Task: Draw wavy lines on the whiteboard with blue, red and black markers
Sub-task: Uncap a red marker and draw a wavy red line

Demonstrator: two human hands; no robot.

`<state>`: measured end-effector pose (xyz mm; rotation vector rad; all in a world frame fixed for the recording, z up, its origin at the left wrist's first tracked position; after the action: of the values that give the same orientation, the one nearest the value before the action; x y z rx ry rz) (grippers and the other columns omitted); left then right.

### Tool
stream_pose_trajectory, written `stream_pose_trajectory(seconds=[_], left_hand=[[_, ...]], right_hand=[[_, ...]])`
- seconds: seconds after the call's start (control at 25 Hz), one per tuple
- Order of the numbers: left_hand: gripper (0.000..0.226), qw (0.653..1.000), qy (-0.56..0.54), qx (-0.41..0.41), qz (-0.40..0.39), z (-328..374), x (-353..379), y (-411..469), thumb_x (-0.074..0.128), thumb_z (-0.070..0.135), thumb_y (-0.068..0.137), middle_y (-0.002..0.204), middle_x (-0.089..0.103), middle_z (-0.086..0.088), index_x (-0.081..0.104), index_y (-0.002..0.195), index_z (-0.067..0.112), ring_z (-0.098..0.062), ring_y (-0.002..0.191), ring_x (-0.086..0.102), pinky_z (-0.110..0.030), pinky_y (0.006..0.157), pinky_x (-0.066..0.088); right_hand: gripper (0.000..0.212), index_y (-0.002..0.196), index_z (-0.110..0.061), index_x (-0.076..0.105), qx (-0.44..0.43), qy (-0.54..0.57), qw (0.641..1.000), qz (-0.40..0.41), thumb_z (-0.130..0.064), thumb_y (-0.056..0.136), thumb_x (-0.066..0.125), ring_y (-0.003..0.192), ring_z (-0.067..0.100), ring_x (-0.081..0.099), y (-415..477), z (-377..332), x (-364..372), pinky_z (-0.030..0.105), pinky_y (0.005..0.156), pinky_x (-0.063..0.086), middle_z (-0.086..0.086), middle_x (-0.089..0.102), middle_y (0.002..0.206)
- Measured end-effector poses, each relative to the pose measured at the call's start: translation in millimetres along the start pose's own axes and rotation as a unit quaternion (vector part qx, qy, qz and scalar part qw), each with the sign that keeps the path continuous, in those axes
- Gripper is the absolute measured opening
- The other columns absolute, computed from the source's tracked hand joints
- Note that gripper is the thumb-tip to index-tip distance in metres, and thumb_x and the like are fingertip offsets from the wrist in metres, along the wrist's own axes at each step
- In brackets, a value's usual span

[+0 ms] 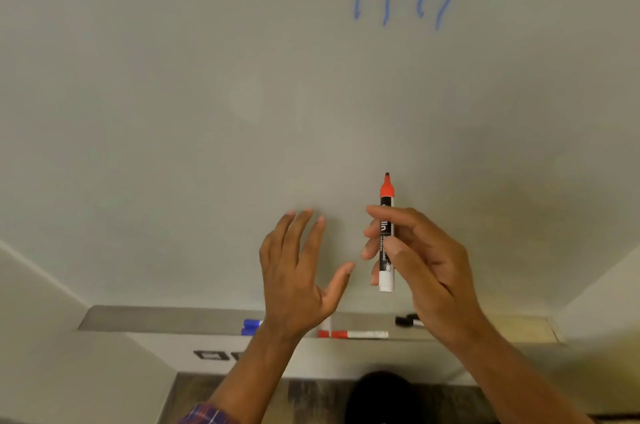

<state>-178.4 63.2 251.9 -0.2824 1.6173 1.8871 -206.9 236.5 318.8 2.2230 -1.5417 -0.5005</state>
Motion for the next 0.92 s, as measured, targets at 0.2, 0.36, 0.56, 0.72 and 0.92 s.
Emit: stream_pose_trajectory(seconds=[0.2, 0.36, 0.56, 0.72, 0.92], left_hand=[[0.073, 0.993, 0.029, 0.073, 0.085, 20, -53, 97, 0.064, 0.055, 0.096, 0.157, 0.050, -0.020, 0.055, 0.148, 0.004, -0.041, 0.152, 0.040, -0.054, 0.117, 0.036], [0.071, 0.982, 0.050, 0.104, 0.150, 34, -90, 166, 0.064, 0.051, 0.097, 0.157, 0.050, -0.021, 0.058, 0.146, 0.001, -0.042, 0.152, 0.040, -0.058, 0.115, 0.037], [0.069, 0.964, 0.078, 0.137, 0.212, 49, -130, 242, 0.066, 0.049, 0.098, 0.160, 0.047, -0.020, 0.057, 0.148, 0.003, -0.040, 0.154, 0.037, -0.059, 0.116, 0.036], [0.067, 0.947, 0.110, 0.150, 0.260, 55, -170, 295, 0.063, 0.049, 0.099, 0.164, 0.042, -0.019, 0.055, 0.151, 0.006, -0.039, 0.156, 0.033, -0.061, 0.117, 0.035], [0.071, 0.936, 0.170, 0.139, 0.276, 50, -213, 365, 0.051, 0.056, 0.103, 0.172, 0.029, -0.015, 0.044, 0.160, 0.014, -0.032, 0.162, 0.022, -0.058, 0.125, 0.026]], right_hand=[[0.055, 0.138, -0.026, 0.056, -0.103, -0.048, 0.992, -0.051, -0.016, 0.083, 0.057, 0.110, 0.032, 0.066, 38, -56, -2, 0.048, 0.083, 0.062, -0.002, 0.064, 0.119], [0.046, 0.123, -0.028, 0.058, -0.230, -0.189, 0.954, 0.037, -0.037, 0.083, 0.078, 0.092, 0.017, 0.067, 65, -111, -14, 0.033, 0.074, 0.060, -0.016, 0.062, 0.104], [0.027, 0.108, -0.017, 0.069, -0.326, -0.153, 0.922, 0.145, -0.041, 0.102, 0.059, 0.074, 0.016, 0.064, 93, -186, -39, 0.024, 0.070, 0.050, -0.006, 0.064, 0.084], [0.024, 0.119, -0.023, 0.065, -0.319, -0.074, 0.929, 0.170, -0.033, 0.097, 0.060, 0.073, 0.023, 0.071, 128, -235, -44, 0.040, 0.062, 0.058, 0.002, 0.074, 0.088], [0.013, 0.107, -0.012, 0.073, -0.397, -0.096, 0.892, 0.191, -0.006, 0.095, 0.073, 0.077, 0.011, 0.072, 176, -304, -35, 0.019, 0.068, 0.054, -0.004, 0.075, 0.091]])
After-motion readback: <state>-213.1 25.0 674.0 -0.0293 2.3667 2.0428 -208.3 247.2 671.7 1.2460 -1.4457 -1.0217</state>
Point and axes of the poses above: each hand's wrist, its own y-axis towards the middle knuckle, its own x-axis out of the palm, z = x × y, the point moved 10 cm from there along y, towards the middle knuckle
